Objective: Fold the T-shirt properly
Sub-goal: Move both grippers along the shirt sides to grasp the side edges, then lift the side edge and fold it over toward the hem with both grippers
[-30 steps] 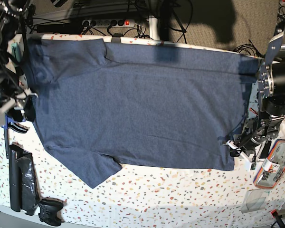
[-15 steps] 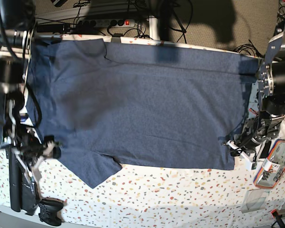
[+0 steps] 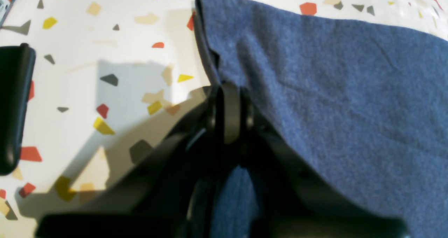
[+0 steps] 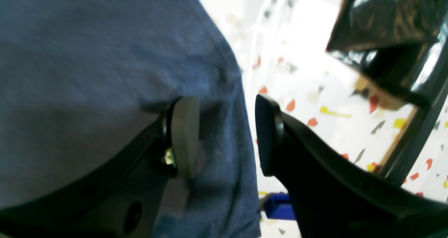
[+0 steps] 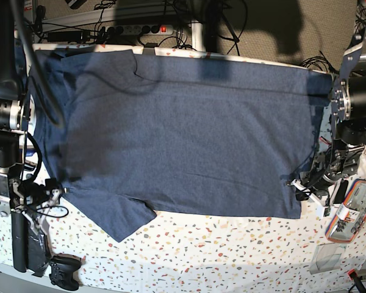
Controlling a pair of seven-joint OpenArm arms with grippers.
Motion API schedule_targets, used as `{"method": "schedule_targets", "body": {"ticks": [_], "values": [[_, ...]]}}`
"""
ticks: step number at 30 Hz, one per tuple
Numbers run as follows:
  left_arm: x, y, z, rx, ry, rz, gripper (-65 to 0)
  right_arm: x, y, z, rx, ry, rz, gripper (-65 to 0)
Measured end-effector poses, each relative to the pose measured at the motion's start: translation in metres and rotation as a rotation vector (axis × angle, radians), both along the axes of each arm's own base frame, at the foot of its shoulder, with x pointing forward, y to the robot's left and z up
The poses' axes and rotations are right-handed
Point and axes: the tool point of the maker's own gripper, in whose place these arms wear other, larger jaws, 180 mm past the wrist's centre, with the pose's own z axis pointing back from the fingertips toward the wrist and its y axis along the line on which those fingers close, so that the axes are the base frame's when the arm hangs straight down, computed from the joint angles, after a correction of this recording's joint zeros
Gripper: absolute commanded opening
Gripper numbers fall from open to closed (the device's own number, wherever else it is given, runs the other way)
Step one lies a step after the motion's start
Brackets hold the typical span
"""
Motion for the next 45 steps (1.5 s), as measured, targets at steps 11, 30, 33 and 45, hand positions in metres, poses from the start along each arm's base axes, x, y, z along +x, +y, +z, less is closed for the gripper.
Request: {"method": "schedule_targets", "body": {"ticks": [11,30,33,45], "values": [[0.001,0.0,0.001,0.001,-0.009,0.0,-65.0,-0.013,-0.02,-0.018,-0.079,0.017,-0.013,-38.3],[0.001,0.0,0.002,0.0,-0.028,0.002,-65.0,-0.033,-0.014,-0.041,0.051,-0.002,-0.056,-38.5],[0.001,0.0,0.002,0.0,-0.028,0.002,-65.0,-0.032,-0.015,-0.04,0.052,-0.013,-0.055,-45.9],[0.003,0.0,0.004,0.001,-0.037,0.001,-65.0,-0.022,-0.016,-0.034,0.016,-0.075,-0.005,-65.0]]}}
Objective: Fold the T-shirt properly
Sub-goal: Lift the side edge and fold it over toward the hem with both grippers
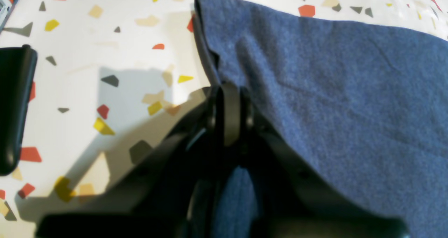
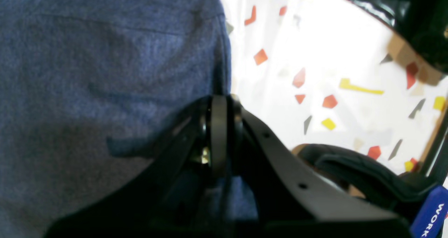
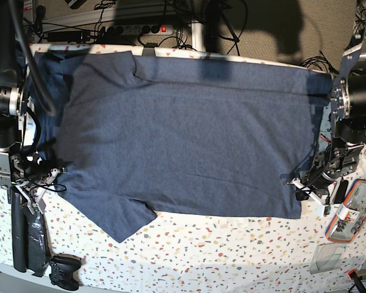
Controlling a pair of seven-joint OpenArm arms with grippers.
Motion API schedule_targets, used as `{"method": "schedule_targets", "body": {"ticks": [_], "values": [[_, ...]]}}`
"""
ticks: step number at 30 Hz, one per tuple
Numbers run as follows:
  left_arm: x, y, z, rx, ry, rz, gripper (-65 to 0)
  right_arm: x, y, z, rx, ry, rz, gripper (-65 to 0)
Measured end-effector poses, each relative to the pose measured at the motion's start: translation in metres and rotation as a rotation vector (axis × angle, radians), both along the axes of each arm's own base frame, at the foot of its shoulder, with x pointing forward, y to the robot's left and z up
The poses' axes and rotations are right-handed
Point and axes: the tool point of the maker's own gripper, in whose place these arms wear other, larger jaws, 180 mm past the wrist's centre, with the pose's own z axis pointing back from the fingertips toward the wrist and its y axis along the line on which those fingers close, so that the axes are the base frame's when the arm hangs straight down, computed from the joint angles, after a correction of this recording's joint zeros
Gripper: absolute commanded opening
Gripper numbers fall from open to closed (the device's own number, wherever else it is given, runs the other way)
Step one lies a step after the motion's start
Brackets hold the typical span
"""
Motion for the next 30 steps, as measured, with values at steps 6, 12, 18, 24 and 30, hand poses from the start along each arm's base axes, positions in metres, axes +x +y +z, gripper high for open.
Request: {"method": "schedule_targets", "body": {"ticks": [6,12,18,24,30], "values": [[0.002,-0.01,0.006,-0.001,0.017,-0.071,-65.0,0.013,0.009,0.015,0.021,-0.015,0.047,-65.0],[0.001,-0.011,0.008,0.028,0.063,-0.117,-65.0,0.015,0.009,0.018,0.022,-0.023,0.047,-65.0],[0.006,-0.006,0.024,0.001,0.074,-0.111,-65.0,0.028,0.015,0.037,0.054,-0.069,0.039,-65.0],[0.018,-0.006,0.053,-0.019,0.052,-0.126,-65.0,0.04,0.019,0.062,0.083,-0.127,0.04,-65.0],[0.018,-0.017,0.062,-0.109,-0.015,-0.109,-65.0,0.039,0.028,0.075,0.124,-0.169,0.059,-65.0]]}}
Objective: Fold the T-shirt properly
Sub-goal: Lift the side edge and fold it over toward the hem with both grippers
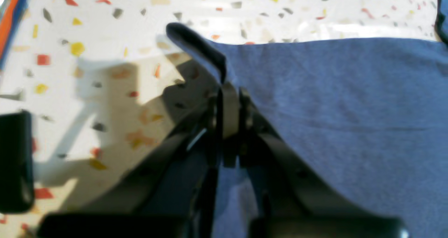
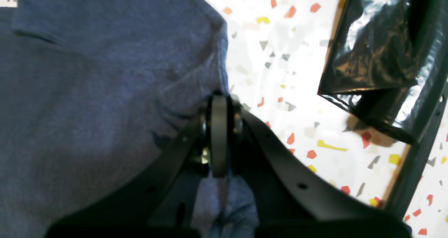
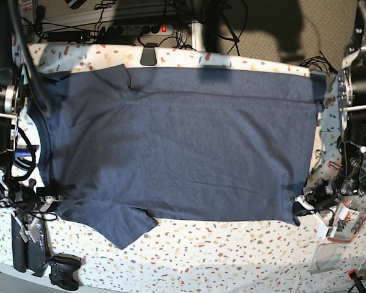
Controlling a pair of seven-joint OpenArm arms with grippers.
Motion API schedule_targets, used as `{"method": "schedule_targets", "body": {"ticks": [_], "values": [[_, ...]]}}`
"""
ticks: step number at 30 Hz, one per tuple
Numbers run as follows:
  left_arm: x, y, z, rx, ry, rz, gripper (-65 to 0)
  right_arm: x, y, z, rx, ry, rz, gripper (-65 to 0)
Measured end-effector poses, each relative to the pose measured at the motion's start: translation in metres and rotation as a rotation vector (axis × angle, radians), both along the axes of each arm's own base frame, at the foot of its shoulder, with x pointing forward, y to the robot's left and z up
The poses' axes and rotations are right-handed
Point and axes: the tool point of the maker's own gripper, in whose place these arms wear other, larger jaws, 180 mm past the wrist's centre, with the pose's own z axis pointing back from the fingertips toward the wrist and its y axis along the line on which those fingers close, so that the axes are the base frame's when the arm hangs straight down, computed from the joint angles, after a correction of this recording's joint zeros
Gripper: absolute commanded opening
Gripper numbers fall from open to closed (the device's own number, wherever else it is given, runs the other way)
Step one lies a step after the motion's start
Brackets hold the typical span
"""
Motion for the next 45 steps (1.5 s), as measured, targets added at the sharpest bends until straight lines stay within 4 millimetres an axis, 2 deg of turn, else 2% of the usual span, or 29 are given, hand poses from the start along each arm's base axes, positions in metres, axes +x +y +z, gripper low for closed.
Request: {"method": "schedule_targets", "body": {"ticks": [5,7,10,13,15,20,23,26,29,36,45], "values": [[-0.035,-0.009,-0.026,0.015,0.002,-0.032,-65.0,-0.019,0.027,0.0,0.023,-0.042,0.086,-65.0],[-0.042,-0.016,-0.02,0.033,-0.034,-0.061,-65.0,-0.028,0.038,0.003,0.032,-0.053,0.122,-65.0],[-0.045,-0.019,0.005,0.048,-0.124,-0.079,-65.0,-0.04,0.045,0.012,0.065,-0.09,0.143,-65.0],[-0.056,-0.008,0.02,0.072,-0.156,-0.06,-65.0,-0.058,0.032,0.011,0.07,-0.093,0.112,-65.0],[-0.069,0.004,0.022,0.084,-0.148,-0.042,-65.0,-0.071,0.019,0.01,0.076,-0.101,0.074,-65.0],[-0.089,0.025,0.041,-0.012,-0.204,0.056,-65.0,-0.1,-0.004,0.012,0.078,-0.136,0.003,-65.0],[-0.104,0.033,0.04,-0.034,-0.206,0.084,-65.0,-0.12,-0.013,0.01,0.067,-0.134,-0.023,-65.0],[-0.12,0.032,0.031,-0.036,-0.174,0.076,-65.0,-0.136,-0.018,0.015,0.095,-0.159,-0.049,-65.0],[-0.131,0.025,0.031,-0.044,-0.173,0.055,-65.0,-0.151,-0.025,0.021,0.097,-0.176,-0.07,-65.0],[-0.169,0.014,0.014,-0.015,-0.095,0.007,-65.0,-0.187,-0.042,0.01,0.073,-0.132,-0.117,-65.0],[-0.182,0.014,0.004,0.007,-0.065,0.0,-65.0,-0.216,-0.046,-0.011,0.068,-0.062,-0.132,-65.0]]}}
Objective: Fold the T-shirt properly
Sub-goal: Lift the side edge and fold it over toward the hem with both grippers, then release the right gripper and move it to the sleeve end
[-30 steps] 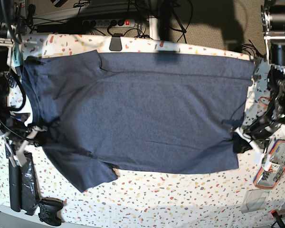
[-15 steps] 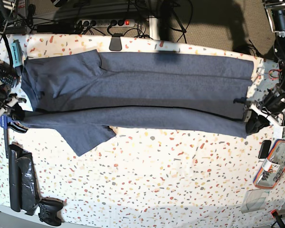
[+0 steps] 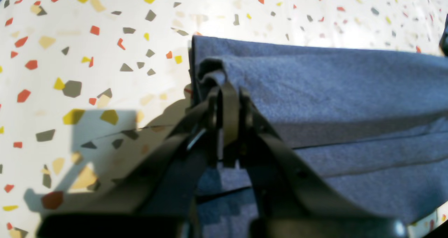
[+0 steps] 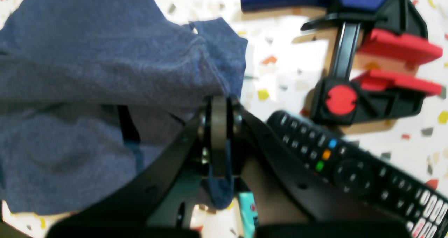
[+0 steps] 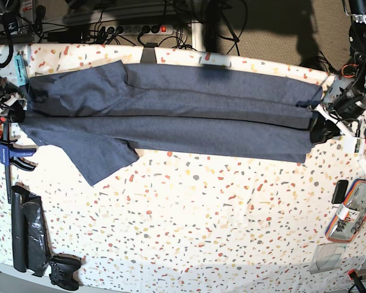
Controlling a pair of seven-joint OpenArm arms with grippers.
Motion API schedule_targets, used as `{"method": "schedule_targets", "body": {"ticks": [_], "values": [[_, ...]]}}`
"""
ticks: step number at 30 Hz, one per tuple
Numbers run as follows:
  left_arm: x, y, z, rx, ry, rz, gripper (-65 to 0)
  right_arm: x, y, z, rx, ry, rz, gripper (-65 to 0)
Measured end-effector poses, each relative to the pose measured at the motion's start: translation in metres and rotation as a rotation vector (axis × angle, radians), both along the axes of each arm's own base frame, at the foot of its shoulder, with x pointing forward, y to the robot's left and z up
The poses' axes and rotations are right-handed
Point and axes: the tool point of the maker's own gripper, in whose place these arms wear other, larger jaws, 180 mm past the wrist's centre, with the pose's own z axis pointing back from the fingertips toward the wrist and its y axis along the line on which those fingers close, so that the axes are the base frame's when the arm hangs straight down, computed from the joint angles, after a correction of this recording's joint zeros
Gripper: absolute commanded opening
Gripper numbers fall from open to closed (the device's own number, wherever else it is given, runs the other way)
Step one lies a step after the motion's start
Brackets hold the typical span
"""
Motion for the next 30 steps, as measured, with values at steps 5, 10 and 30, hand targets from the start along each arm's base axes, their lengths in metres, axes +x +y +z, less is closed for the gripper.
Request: {"method": "schedule_targets", "body": {"ticks": [5,10,30], "values": [[-0.002,0.006,-0.007,0.073,0.018,-0.009,-65.0,-0.009,0.001,-0.009,0.003,0.061,0.002,-65.0],[-0.002,0.02,-0.013,0.136,0.046,0.047,-65.0,-0.018,0.001,-0.017,0.0,0.128,0.005,-65.0],[0.003,0.033,-0.011,0.175,0.028,0.107,-35.4,0.101,0.067,0.05,0.082,-0.15,0.136,-33.8]]}}
